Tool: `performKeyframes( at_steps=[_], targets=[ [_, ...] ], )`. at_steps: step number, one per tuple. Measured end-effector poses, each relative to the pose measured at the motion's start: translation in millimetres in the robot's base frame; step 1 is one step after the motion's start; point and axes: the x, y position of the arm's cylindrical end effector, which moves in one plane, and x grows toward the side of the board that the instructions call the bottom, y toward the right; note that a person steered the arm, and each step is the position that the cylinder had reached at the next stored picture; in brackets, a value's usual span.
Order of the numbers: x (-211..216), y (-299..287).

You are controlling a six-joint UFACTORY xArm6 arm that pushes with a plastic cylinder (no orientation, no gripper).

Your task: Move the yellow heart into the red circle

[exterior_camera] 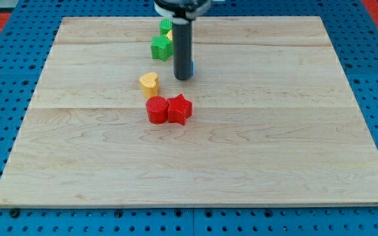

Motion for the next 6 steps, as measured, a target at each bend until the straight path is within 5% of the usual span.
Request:
performKeyframes(
  at_steps=[2,3,4,6],
  targets=[
    [-23.7,-23.4],
    [-5.7,-69.4],
    [35.3,-43.9],
    [51.6,-43.9]
  ],
)
